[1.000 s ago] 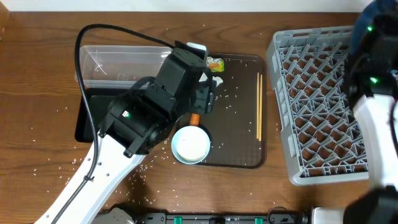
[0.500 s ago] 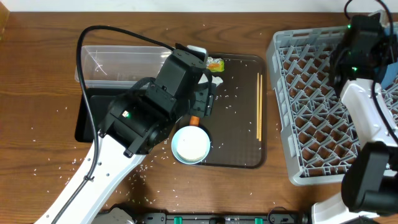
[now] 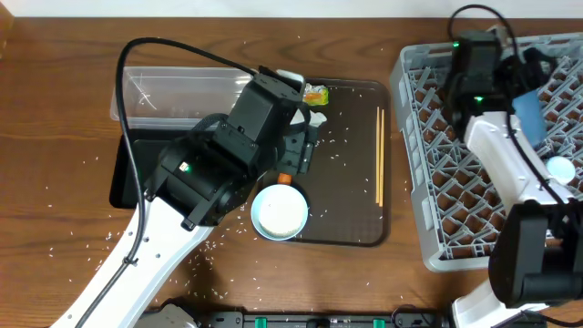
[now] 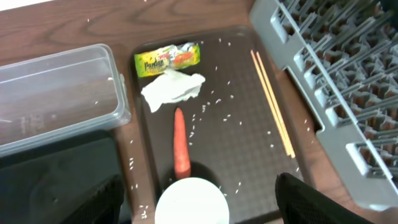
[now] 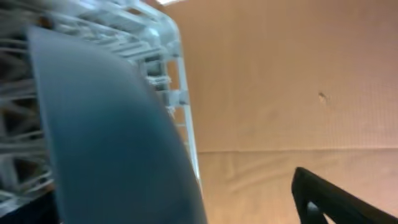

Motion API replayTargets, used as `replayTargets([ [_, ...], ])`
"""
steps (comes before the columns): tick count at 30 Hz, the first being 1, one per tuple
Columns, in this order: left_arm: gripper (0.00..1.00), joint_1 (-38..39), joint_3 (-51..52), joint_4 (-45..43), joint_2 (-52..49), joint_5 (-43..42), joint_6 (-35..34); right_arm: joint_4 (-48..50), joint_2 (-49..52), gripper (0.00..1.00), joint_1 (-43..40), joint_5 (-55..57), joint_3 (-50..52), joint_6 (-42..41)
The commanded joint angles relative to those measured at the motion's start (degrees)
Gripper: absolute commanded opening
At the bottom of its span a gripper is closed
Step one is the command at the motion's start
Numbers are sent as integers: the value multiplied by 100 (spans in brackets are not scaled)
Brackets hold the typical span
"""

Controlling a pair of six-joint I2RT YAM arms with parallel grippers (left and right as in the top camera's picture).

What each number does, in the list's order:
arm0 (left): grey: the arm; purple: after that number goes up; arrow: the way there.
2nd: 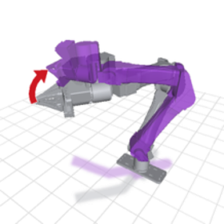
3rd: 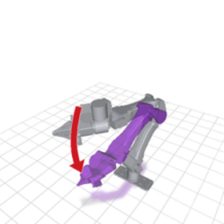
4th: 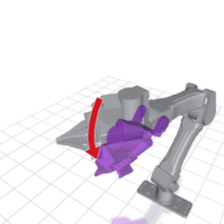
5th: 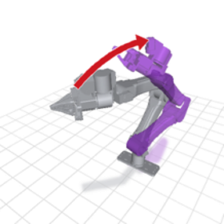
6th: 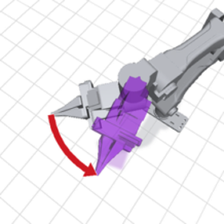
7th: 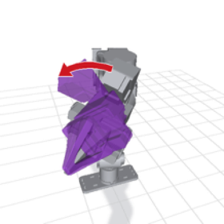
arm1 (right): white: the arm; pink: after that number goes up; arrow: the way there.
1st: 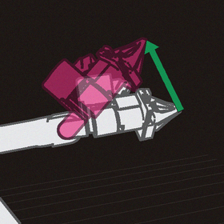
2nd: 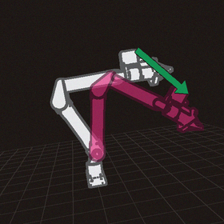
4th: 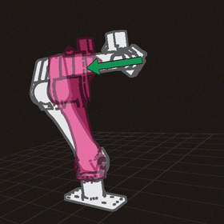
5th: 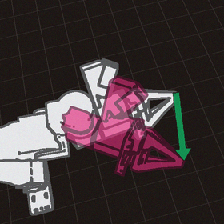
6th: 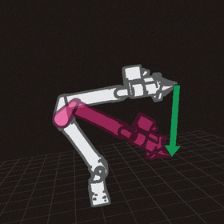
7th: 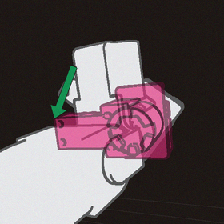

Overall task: Sort waste into correct bins and load items into the dishwasher rack
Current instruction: 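Stand the blue plate upright in the rack with the right gripper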

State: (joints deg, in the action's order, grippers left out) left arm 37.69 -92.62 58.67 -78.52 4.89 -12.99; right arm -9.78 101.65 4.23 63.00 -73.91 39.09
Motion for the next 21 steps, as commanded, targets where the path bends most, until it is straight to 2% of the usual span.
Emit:
replayTargets([
  [1, 79, -52, -63, 83, 168, 70, 184, -264, -17, 94, 164, -302, -31, -758],
  [5, 79, -170, -63, 155, 337, 68, 184, -651, -17, 95, 184, -643, -33, -1128],
  [12, 79, -179, -63, 170, 448, 66, 184, -774, -79, 95, 98, -831, -33, -1263],
  [19, 79, -177, -63, 306, 446, 66, 181, -1296, -575, 97, -446, -1845, -35, -1716],
  [21, 79, -177, -63, 323, 446, 66, 184, -1626, -778, 98, -470, -2653, -35, -1582],
])
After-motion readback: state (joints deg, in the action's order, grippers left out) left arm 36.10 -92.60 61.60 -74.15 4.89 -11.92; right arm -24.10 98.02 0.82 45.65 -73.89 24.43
